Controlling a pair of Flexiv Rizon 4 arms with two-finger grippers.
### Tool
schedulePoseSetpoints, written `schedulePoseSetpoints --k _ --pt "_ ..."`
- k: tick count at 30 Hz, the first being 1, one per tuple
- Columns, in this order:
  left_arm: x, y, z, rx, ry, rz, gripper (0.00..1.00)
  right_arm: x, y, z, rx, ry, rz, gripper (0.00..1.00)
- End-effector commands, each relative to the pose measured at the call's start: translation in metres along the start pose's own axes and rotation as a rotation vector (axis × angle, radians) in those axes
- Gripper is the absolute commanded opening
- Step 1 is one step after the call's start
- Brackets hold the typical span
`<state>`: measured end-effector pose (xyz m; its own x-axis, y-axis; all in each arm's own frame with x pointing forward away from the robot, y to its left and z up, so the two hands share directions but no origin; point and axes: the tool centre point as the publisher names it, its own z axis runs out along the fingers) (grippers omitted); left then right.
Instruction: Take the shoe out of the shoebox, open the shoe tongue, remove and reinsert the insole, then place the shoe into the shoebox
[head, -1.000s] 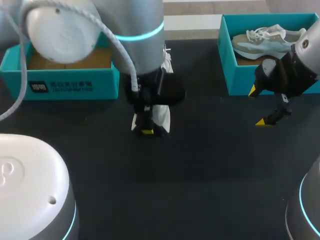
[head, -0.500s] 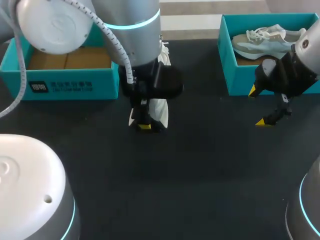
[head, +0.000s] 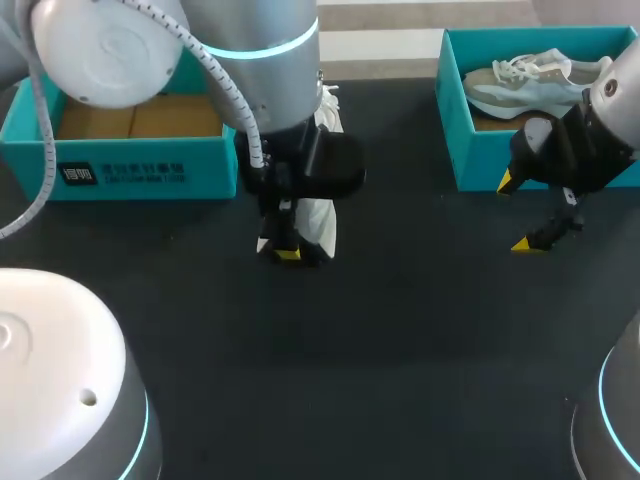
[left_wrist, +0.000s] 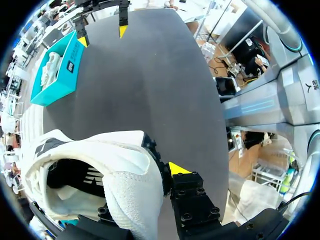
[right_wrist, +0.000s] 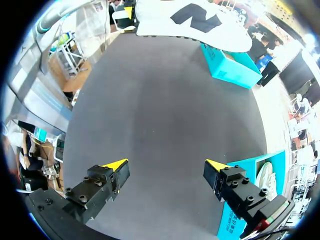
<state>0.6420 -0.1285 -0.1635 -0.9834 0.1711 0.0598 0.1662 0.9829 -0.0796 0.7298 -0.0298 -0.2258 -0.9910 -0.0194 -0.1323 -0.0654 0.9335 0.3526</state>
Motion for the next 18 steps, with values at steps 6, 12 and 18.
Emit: schedulePoseSetpoints --k 6,12,18 --pt "-0.038 0.066 -0.007 0.012 0.05 0.013 0.0 0.0 0.0 0.001 0.001 -0.001 0.0 1.0" --pt "-0.063 0.113 -0.016 0.002 0.04 0.032 0.0 0.0 0.0 0.001 0.001 -0.001 0.0 1.0" --pt "-0.082 0.158 -0.028 0.007 0.03 -0.002 0.0 0.0 0.0 0.001 0.001 -0.001 0.0 1.0"
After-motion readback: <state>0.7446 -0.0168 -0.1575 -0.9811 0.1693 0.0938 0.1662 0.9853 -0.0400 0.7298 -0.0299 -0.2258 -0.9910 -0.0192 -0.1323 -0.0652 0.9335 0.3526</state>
